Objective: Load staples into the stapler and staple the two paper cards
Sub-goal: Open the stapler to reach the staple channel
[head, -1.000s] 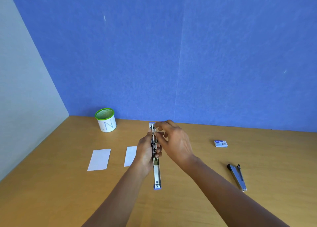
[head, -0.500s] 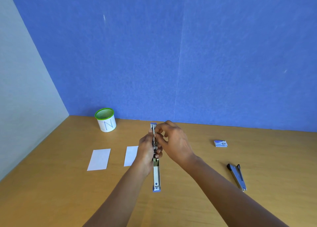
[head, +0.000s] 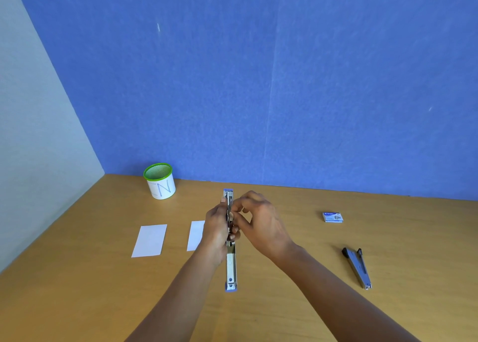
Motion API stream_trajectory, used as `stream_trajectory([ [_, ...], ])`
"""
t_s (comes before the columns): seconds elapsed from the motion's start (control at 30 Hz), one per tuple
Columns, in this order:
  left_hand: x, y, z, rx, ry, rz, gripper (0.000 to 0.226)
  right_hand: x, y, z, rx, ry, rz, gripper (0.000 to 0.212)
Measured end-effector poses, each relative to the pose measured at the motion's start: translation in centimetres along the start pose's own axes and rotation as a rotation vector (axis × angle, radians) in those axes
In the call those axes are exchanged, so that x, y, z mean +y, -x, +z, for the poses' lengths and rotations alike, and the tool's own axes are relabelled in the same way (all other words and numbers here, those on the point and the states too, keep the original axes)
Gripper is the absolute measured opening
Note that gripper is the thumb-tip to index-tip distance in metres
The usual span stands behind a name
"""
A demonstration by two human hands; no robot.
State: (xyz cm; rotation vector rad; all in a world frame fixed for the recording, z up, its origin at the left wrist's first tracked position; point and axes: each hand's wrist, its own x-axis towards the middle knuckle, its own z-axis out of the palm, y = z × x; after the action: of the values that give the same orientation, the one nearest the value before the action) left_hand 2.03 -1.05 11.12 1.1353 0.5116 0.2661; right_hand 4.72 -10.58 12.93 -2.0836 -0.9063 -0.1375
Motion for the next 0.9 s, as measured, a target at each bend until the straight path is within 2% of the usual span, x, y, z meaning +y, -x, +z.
stream_trajectory([
  [0.3,0.3,-0.8,-1.2,0.043,-0.011,0.025,0.048,-0.3,1.9,1.4,0.076,-0.044,-0.152,0.010],
  [0.4,0.4,-0.9,-1.3,0.039,-0.026,0.030,0.049,-0.3,2.5,1.9,0.113,-0.043,-0.155,0.019],
  [0.5,0.2,-1.0,-1.5,0.021,-0.029,0.021,0.050,-0.3,2.9,2.0,0.115,-0.113,-0.126,0.014],
  [0.6,0.1,-0.8,-1.4,0.014,-0.098,0.021,0.049,-0.3,3.5,2.0,0.119,-0.292,0.013,0.004],
  [0.77,0.5,-0.5,-0.7,0.013,-0.306,0.076,0.046,-0.5,3.3,2.3,0.138,-0.521,0.314,0.025],
  [0.9,0.7,-0.3,-0.8,-0.010,-0.441,0.106,0.040,0.0,3.2,2.4,0.038,-0.757,0.603,0.020],
])
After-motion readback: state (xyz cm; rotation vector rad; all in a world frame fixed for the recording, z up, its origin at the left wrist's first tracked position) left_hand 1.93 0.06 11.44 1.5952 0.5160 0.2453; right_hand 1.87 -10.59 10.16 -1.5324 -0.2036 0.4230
